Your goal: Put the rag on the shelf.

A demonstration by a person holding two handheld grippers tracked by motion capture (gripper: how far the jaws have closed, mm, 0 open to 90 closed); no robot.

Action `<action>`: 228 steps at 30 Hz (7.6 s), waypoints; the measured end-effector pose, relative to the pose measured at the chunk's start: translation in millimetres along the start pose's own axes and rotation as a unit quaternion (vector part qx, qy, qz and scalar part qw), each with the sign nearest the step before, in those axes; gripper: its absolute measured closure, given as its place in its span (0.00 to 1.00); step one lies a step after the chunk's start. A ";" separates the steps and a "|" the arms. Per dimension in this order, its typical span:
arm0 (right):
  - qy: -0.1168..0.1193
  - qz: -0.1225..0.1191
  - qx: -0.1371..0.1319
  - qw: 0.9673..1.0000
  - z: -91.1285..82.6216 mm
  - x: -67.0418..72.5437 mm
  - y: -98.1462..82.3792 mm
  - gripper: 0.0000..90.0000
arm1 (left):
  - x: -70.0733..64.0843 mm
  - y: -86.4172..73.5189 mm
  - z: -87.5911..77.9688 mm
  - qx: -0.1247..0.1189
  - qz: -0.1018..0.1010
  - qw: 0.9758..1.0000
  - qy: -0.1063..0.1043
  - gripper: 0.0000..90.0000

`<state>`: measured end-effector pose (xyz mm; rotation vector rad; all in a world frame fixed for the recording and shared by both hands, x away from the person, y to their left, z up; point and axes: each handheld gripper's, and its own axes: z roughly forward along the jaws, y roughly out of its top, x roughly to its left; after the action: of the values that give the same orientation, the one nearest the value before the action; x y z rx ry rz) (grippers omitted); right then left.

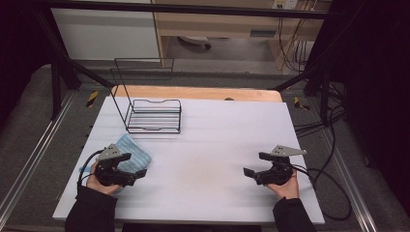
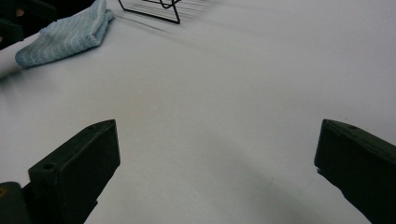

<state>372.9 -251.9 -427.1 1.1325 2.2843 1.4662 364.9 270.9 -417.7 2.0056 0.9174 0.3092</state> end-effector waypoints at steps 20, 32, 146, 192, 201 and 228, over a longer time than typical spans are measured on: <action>-0.006 -0.003 0.009 1.000 1.7 0.1 -0.8 0.01 | -3.9 27.4 8.1 0.021 -0.008 0.999 0.029 0.19; -0.009 -0.005 0.018 1.000 3.7 -0.2 -1.3 0.01 | 3.2 15.5 35.3 0.085 -0.006 0.995 0.055 0.55; -0.013 0.002 0.033 0.999 53.7 44.2 28.5 0.13 | 24.7 3.2 7.1 0.080 -0.070 0.993 0.055 0.50; -0.002 0.065 0.054 0.996 175.3 108.1 46.3 0.93 | 16.2 -10.5 15.1 0.112 -0.108 0.987 0.023 0.97; -0.027 0.049 0.069 0.996 174.8 99.2 53.6 0.92 | 9.1 -11.4 15.6 0.078 -0.081 0.993 0.040 0.78; 0.022 0.039 0.078 0.996 148.0 139.2 27.2 0.55 | -9.1 -10.3 33.3 0.101 -0.077 0.992 0.016 0.94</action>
<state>369.9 -47.7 -445.1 1.2579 2.4474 1.3716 371.1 247.2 -444.2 2.1014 1.1562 0.1667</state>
